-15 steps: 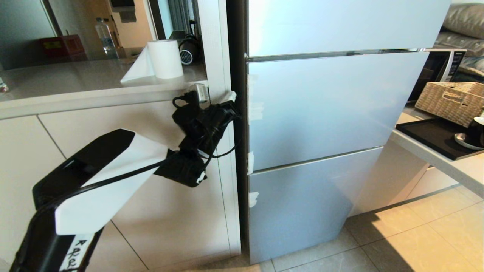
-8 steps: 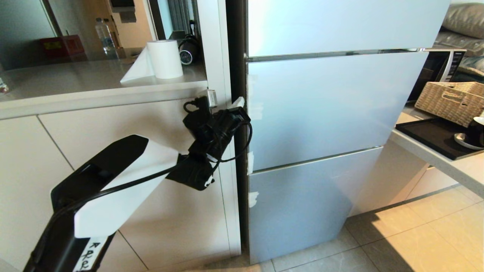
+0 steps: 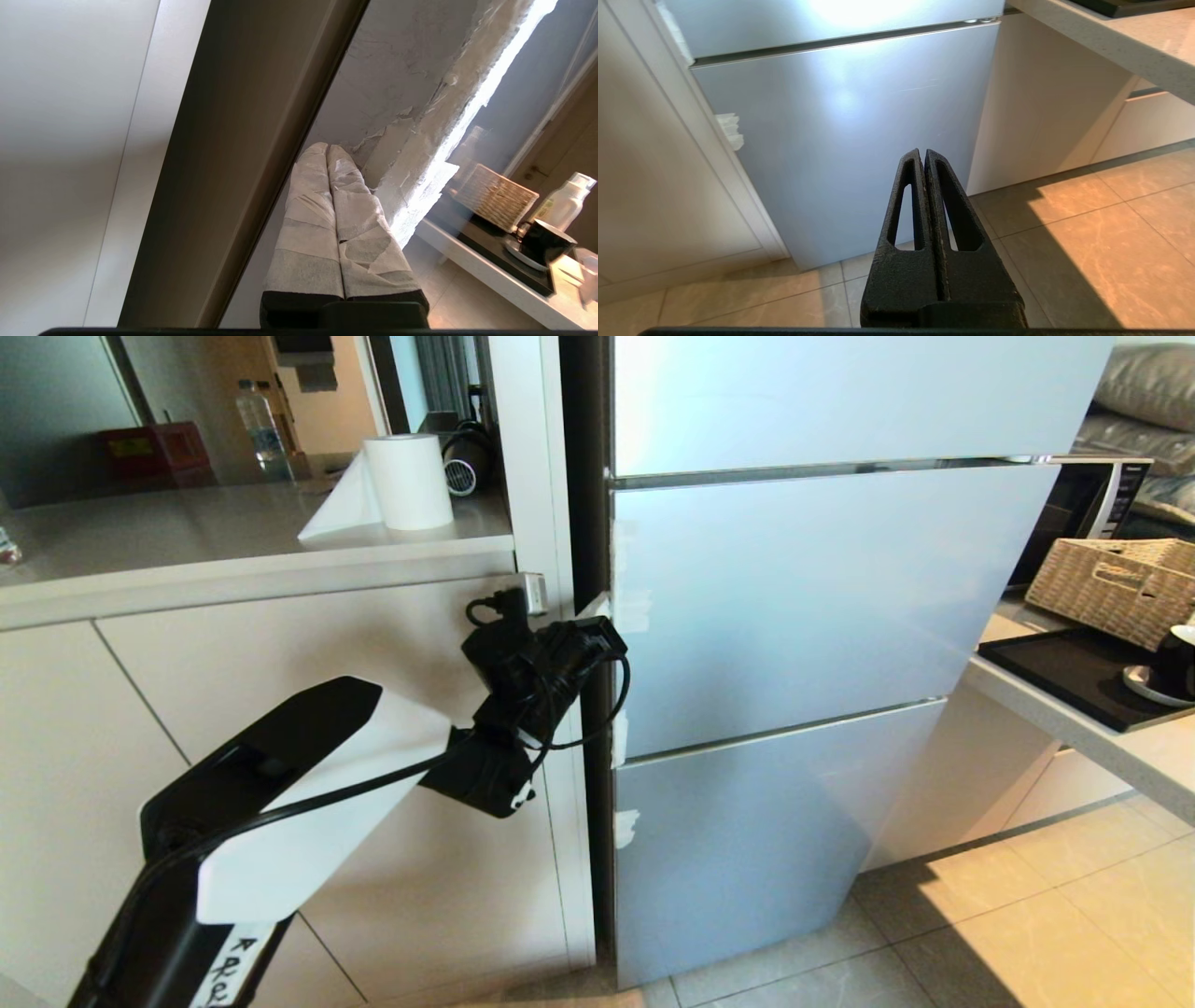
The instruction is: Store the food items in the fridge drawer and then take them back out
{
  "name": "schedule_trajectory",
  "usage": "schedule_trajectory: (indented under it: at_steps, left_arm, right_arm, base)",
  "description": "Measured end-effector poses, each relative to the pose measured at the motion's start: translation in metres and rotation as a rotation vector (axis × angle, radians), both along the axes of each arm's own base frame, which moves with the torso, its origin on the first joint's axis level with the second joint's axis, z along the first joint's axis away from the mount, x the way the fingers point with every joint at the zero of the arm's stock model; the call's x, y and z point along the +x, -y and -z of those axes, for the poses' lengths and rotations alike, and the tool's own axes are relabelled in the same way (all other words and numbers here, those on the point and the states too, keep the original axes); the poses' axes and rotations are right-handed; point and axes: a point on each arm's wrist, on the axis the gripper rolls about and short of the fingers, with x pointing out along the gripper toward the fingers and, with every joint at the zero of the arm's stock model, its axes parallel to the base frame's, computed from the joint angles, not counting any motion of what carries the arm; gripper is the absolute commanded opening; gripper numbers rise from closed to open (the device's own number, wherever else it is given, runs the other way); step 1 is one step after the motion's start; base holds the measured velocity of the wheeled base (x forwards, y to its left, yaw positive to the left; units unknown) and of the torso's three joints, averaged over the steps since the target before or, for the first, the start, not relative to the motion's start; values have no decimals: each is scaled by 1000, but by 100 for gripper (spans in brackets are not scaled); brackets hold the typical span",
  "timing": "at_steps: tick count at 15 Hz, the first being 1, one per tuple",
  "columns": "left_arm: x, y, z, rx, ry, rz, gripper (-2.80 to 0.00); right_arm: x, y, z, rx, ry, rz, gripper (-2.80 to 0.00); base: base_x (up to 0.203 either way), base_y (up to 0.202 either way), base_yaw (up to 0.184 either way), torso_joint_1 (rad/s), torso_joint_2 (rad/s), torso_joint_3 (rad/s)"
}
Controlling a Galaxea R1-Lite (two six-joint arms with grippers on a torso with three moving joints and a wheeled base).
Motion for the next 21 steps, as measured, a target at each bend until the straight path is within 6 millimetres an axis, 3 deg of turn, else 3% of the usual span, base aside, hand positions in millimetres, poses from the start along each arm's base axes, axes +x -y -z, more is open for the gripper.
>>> schedule_trajectory:
  at_steps: [10, 16, 18, 21]
  left_arm:
    - [-35, 21, 0, 30, -41, 76, -280]
    - [-45, 25, 0, 60, -20, 81, -280]
    - [-57, 29, 3, 69, -22, 102, -280]
    - [-91, 43, 8, 85, -34, 178, -280]
  right_arm:
    - [0, 0, 0, 0, 0, 0, -280]
    - [0, 0, 0, 0, 0, 0, -280]
    - [0, 0, 0, 0, 0, 1, -280]
    - [0, 0, 0, 0, 0, 0, -280]
  base:
    - [0, 0, 0, 0, 0, 0]
    - [0, 0, 0, 0, 0, 0]
    - [0, 0, 0, 0, 0, 0]
    - [0, 0, 0, 0, 0, 0]
